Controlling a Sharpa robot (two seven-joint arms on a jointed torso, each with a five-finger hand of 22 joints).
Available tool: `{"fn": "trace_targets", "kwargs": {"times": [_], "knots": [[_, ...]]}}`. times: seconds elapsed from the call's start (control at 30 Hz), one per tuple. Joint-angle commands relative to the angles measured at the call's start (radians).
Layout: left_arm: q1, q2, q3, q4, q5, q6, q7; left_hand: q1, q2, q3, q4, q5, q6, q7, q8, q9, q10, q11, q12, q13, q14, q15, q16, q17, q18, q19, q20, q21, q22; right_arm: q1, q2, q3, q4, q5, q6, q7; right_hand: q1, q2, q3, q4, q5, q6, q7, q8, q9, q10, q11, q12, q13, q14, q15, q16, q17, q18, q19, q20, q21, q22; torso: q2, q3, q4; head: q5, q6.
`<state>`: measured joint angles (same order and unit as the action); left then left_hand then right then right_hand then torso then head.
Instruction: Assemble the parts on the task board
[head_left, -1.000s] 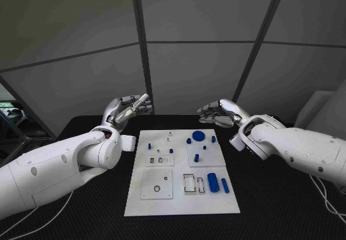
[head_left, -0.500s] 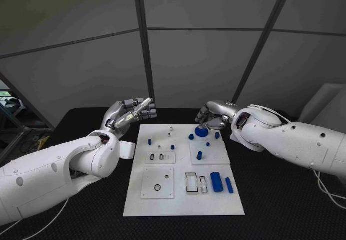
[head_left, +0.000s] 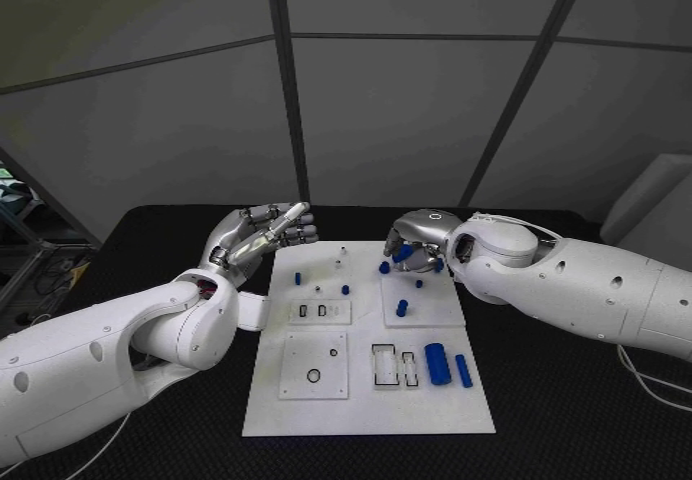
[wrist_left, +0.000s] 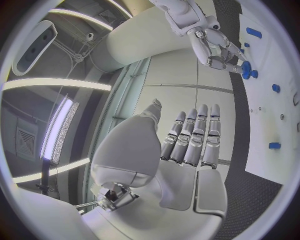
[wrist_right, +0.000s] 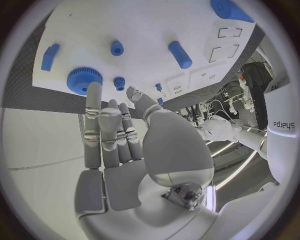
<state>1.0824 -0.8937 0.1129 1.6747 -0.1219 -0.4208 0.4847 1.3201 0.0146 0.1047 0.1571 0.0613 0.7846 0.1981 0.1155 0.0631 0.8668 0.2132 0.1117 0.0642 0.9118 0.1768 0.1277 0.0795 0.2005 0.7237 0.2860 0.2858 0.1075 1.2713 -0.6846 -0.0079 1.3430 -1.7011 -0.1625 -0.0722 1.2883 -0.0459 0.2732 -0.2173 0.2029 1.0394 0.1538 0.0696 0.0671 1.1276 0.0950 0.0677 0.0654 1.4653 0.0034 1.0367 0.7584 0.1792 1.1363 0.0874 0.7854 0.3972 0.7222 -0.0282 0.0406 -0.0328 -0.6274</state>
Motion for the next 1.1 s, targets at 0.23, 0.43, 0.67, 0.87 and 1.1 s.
{"fn": "trace_targets", "kwargs": {"times": [0.23, 0.43, 0.67, 0.87, 1.1], "knots": [[0.001, -0.004, 0.001, 0.014, -0.01, 0.016, -0.001, 0.01, 0.001, 0.0, -0.007, 0.0, 0.005, 0.059, -0.005, 0.001, 0.005, 0.002, -0.007, 0.0, -0.01, 0.002, -0.005, -0.002, -0.019, 0.006, -0.001, -0.001, -0.002, 0.004, 0.011, 0.001, -0.007, -0.072, 0.044, -0.029, 0.007, -0.015, 0.013, 0.007, 0.005, -0.019, -0.006, -0.004, -0.001, -0.025, 0.003, -0.004, 0.0, 0.03, 0.008, 0.059, 0.064, 0.004, -0.008, 0.007, 0.022, 0.013, 0.024, -0.0008, 0.0057, 0.002, 0.001], [0.001, -0.009, 0.001, 0.023, -0.01, 0.019, -0.002, 0.01, 0.001, 0.0, -0.007, 0.001, 0.003, 0.059, -0.006, 0.001, 0.005, 0.002, -0.008, -0.001, -0.011, 0.002, -0.006, -0.002, -0.019, 0.006, -0.001, -0.002, -0.002, 0.007, 0.018, 0.001, -0.014, -0.081, 0.028, -0.029, 0.008, -0.015, 0.016, 0.011, 0.005, -0.026, -0.006, -0.005, -0.001, -0.027, 0.004, -0.002, 0.0, 0.031, 0.009, 0.08, 0.087, 0.005, -0.008, 0.008, 0.033, 0.019, 0.033, -0.0017, 0.0084, 0.001, 0.002], [0.001, -0.011, 0.001, 0.021, -0.01, 0.02, -0.005, 0.011, 0.002, 0.0, -0.008, 0.001, 0.002, 0.06, -0.007, 0.0, 0.004, 0.003, -0.008, -0.001, -0.011, 0.002, -0.008, -0.002, -0.019, 0.006, -0.001, -0.002, -0.003, 0.01, 0.022, 0.002, -0.011, -0.084, 0.002, -0.024, 0.007, -0.012, 0.022, 0.02, 0.006, -0.028, -0.006, -0.003, 0.0, -0.019, 0.002, 0.002, 0.002, 0.032, 0.008, 0.109, 0.119, 0.005, -0.007, 0.008, 0.045, 0.025, 0.038, 0.0011, 0.0119, 0.002, -0.002], [0.001, -0.011, 0.001, 0.013, -0.01, 0.022, -0.006, 0.011, 0.002, 0.0, -0.008, 0.001, 0.002, 0.06, -0.007, 0.0, 0.004, 0.003, -0.008, -0.001, -0.011, 0.002, -0.008, -0.002, -0.019, 0.006, -0.001, -0.002, -0.003, 0.011, 0.025, 0.002, -0.008, -0.084, -0.002, -0.018, 0.006, -0.011, 0.028, 0.025, 0.007, -0.027, -0.006, -0.002, 0.0, -0.012, 0.001, 0.004, 0.002, 0.034, 0.007, 0.134, 0.15, 0.005, -0.006, 0.008, 0.054, 0.03, 0.041, 0.0017, 0.0124, -0.001, -0.004], [0.001, -0.01, 0.001, 0.007, -0.01, 0.026, -0.01, 0.011, 0.002, 0.0, -0.008, 0.001, 0.002, 0.06, -0.007, 0.0, 0.004, 0.003, -0.008, -0.001, -0.011, 0.002, -0.008, -0.002, -0.019, 0.006, -0.001, -0.002, -0.003, 0.012, 0.03, 0.002, -0.012, -0.084, 0.021, -0.016, 0.007, -0.01, 0.042, 0.032, 0.007, -0.022, -0.007, 0.0, 0.001, 0.003, -0.003, 0.007, 0.003, 0.036, 0.005, 0.167, 0.189, 0.005, -0.006, 0.006, 0.069, 0.039, 0.043, 0.0012, 0.0126, -0.005, -0.006]]}}
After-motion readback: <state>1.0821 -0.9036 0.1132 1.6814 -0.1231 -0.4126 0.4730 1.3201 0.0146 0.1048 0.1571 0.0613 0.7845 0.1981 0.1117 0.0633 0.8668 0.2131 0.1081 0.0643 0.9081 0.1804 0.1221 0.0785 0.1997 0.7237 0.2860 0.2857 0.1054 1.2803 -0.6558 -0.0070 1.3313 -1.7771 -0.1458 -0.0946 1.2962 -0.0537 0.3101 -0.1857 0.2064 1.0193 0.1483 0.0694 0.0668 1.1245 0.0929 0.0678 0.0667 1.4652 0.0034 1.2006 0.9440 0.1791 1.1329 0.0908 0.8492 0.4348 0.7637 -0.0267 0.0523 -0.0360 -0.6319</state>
